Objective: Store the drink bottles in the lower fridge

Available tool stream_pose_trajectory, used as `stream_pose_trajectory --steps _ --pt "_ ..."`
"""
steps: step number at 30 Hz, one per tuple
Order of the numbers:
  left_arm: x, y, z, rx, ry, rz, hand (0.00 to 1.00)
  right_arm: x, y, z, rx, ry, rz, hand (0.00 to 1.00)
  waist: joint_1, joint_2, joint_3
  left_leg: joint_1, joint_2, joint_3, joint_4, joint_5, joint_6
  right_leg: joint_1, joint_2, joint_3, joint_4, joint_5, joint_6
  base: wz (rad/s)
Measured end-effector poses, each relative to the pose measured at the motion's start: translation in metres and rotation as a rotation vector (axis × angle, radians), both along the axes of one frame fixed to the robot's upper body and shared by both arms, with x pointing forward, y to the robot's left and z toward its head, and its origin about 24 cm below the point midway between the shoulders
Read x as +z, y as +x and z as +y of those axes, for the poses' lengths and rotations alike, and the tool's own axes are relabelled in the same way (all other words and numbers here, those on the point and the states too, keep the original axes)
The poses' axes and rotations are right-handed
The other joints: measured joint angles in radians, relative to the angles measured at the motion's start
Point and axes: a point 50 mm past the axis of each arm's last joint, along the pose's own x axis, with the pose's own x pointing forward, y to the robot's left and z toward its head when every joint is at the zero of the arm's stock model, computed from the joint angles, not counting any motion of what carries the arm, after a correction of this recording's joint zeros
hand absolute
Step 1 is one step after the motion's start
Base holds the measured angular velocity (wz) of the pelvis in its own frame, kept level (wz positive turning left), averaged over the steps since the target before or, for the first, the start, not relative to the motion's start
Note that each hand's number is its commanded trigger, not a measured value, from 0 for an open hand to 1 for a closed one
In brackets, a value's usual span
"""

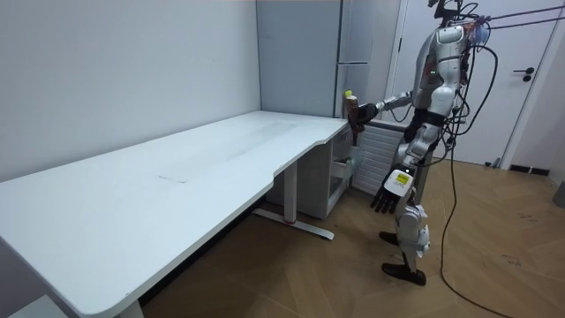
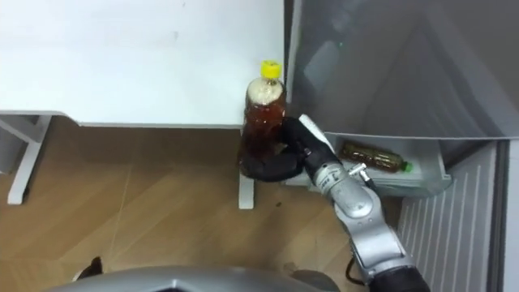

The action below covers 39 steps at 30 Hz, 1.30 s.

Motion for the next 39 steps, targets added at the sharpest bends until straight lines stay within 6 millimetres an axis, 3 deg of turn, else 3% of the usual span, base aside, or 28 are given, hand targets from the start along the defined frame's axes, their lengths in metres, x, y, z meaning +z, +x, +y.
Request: stream_pose_trajectory --steps 5,12,26,39 --pt "-0.001 0.004 -0.003 -0.049 -0.062 -0.013 0.00 0.009 0.007 -0.016 -0.166 -0.082 -0.138 1.00 -0.008 -0.018 -0.0001 -0.002 0.000 0.029 -0.002 0.000 0.000 -0.013 0.005 0.027 -0.002 0.005 0.003 -0.16" --pt "-0.002 0.001 -0.004 -0.067 -0.089 -0.001 0.00 0.009 -0.002 -0.022 -0.298 -0.070 -0.207 1.00 -0.028 -0.012 0.0050 0.004 0.000 0.029 -0.008 0.000 0.000 -0.010 0.005 0.026 -0.001 0.005 0.003 0.00" --pt "-0.003 -0.006 -0.005 -0.068 -0.106 0.014 0.00 -0.008 -0.019 -0.061 -0.764 0.156 -0.103 1.00 -0.033 0.002 -0.0031 0.008 0.000 0.027 -0.003 0.000 0.001 -0.006 0.005 0.026 -0.004 0.005 0.003 0.00" --pt "-0.001 -0.022 0.000 -0.046 -0.102 0.044 0.00 -0.034 -0.039 -0.095 -1.097 0.273 0.043 1.00 -0.030 -0.007 0.0054 0.015 -0.001 0.015 -0.003 0.000 0.000 0.007 0.003 0.014 -0.003 -0.001 0.004 0.03"
